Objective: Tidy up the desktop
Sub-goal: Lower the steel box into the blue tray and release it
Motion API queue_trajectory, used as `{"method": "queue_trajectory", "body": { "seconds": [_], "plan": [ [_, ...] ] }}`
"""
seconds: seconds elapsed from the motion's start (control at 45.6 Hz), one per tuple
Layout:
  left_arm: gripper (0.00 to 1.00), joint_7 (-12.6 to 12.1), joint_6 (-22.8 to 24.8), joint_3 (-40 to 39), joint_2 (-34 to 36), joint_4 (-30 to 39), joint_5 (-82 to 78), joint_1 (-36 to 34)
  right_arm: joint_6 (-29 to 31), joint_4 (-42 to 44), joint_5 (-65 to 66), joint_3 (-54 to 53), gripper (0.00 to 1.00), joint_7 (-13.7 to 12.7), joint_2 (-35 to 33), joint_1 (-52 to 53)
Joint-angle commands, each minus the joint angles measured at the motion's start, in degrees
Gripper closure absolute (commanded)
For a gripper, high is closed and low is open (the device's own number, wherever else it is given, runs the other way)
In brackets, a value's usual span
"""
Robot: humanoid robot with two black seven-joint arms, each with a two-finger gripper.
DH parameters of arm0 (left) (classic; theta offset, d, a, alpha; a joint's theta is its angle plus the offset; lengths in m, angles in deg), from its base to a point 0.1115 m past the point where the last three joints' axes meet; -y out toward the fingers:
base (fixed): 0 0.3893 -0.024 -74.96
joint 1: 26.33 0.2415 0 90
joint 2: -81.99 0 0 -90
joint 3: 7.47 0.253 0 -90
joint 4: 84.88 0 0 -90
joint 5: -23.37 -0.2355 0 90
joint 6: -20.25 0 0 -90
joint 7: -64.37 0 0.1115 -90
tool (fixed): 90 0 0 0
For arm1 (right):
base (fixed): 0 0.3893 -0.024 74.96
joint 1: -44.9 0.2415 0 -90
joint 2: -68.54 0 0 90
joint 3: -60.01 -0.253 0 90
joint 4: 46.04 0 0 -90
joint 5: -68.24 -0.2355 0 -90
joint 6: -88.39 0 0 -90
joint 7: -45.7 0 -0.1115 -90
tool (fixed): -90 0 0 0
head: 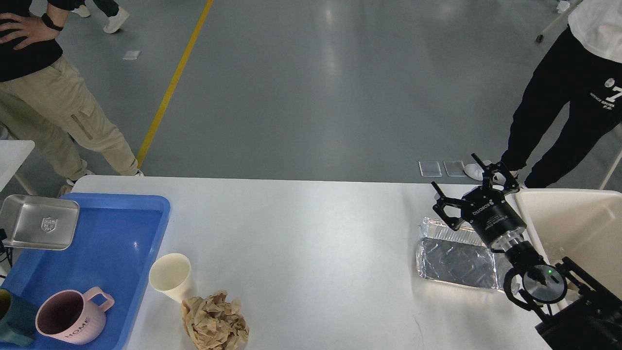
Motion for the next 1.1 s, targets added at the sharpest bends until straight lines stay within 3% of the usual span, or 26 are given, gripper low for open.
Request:
{"method": "queue_trajectory", "body": {
  "seconds": [0.0,0.395,0.482,0.592,0.811,0.921,1.074],
  "plan": [
    [0.96,0.0,-0.1,1.4,-3.5,-1.9,-0.1,-0.5,0.0,0.0,0.0,0.0,0.0,0.0,0.0,0.0],
    [0.94,0.8,-1.1,6.2,-7.9,-2.7,0.0,-0.1,-0.1,0.0,0.0,0.0,0.0,0.0,0.0,-0.1],
    [0.85,0.9,-1.0,6.2,-7.9,-2.7,0.3,-0.2,-0.1,0.0,0.0,0.0,0.0,0.0,-0.1,-0.1],
    [0.6,0.9,-0.9,6.0,-7.9,-2.4,0.6,-0.4,-0.1,0.0,0.0,0.0,0.0,0.0,0.0,0.0],
    [0.52,1.8,0.1,5.6,-10.5,-1.5,0.8,-0.6,-0.1,0.3,0.0,0.0,0.0,0.0,-0.1,-0.2],
    [0.51,3.3,3.7,5.0,-11.0,0.8,1.0,-2.2,-0.1,0.3,0.0,0.0,0.0,0.0,-0.1,-0.3],
    [0.46,3.3,7.5,4.6,-11.1,3.3,1.0,-6.9,-0.1,0.2,0.0,0.0,0.0,0.0,0.0,-0.3]
  ]
}}
